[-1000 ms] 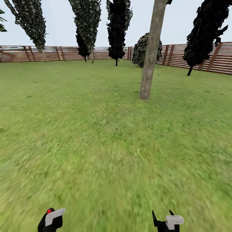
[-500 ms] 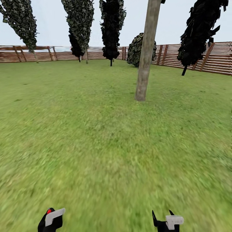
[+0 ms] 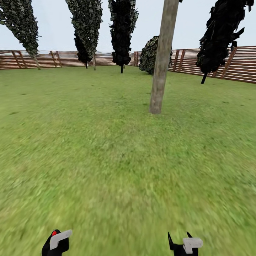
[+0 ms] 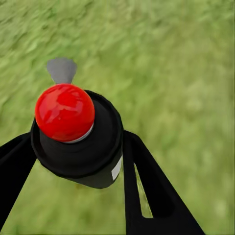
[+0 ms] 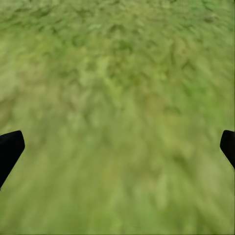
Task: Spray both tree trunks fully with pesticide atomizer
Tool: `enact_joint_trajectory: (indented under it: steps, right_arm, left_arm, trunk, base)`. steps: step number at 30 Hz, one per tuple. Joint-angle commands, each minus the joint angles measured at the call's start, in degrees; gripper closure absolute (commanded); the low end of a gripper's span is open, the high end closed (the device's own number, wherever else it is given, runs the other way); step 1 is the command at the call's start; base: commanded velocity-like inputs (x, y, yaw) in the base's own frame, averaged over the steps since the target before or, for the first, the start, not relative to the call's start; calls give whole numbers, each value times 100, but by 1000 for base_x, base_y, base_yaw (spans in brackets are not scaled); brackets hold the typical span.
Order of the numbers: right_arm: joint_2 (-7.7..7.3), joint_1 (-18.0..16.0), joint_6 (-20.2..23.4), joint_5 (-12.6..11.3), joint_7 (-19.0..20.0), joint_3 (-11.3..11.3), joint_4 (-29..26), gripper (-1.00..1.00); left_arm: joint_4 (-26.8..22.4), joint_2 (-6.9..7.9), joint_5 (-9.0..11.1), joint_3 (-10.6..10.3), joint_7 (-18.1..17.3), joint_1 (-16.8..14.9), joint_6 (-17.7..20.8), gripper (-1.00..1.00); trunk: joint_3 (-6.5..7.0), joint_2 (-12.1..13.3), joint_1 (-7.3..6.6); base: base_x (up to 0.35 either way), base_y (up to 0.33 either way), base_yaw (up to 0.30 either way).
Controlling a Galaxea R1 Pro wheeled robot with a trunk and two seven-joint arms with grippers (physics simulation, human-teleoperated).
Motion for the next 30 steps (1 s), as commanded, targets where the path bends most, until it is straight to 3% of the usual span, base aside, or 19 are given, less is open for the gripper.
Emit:
enact_joint_trajectory:
  steps: [1, 30]
  right_arm:
    - [0, 0, 0, -1, 0, 0, 0, -100]
    - [0, 0, 0, -1, 0, 0, 0, -100]
  left_arm:
    - [2, 0, -1, 0, 1, 0, 0, 100]
    - [4, 0, -1, 0, -1, 0, 0, 100]
  trunk:
    - [0, 0, 0]
    - [0, 0, 0]
  base:
    - [346, 0, 0]
    - [346, 0, 0]
